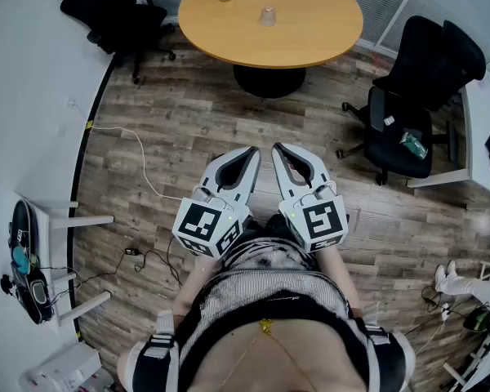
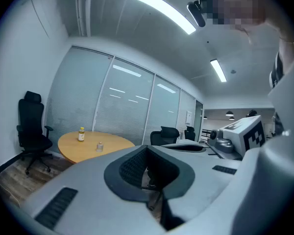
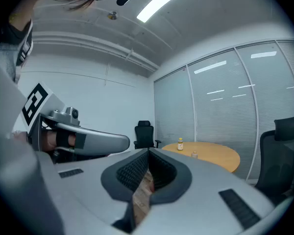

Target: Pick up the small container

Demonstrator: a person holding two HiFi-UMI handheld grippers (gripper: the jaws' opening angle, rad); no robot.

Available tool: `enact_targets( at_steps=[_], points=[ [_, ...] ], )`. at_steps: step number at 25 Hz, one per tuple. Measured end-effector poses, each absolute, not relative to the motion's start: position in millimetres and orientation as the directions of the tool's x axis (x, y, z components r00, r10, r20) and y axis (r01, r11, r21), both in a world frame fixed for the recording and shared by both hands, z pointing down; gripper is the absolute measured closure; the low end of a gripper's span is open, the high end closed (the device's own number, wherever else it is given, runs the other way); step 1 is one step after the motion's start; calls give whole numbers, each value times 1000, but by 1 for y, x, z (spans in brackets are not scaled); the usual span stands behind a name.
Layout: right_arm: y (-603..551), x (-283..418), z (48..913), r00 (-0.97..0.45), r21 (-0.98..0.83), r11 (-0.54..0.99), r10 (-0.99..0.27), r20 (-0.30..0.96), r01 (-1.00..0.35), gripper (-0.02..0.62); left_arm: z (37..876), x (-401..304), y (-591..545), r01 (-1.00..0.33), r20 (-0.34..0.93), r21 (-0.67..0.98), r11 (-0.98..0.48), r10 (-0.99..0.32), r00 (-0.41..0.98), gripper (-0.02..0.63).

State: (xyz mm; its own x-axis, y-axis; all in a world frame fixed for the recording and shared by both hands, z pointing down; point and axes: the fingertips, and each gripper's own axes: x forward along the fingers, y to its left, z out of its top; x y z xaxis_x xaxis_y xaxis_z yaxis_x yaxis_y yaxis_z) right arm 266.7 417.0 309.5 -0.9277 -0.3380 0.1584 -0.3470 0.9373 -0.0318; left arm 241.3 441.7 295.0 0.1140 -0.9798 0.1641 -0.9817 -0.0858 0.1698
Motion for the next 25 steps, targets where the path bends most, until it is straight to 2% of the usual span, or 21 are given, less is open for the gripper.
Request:
enact_targets(
  at_steps=[8, 13, 25],
  points=[
    [408, 274, 302, -954, -67, 953, -289, 84, -295, 571, 295, 252, 427, -977, 159, 187, -104, -978, 134, 588],
    [400, 288, 309, -948, -79, 947, -303, 96, -310, 571, 299, 262, 422, -972, 162, 205, -114, -975, 149, 588],
    [393, 308, 320, -963, -93, 962, -244, 115, -255, 571, 302, 274, 415, -973, 148, 216, -83, -982, 117, 588]
  ],
)
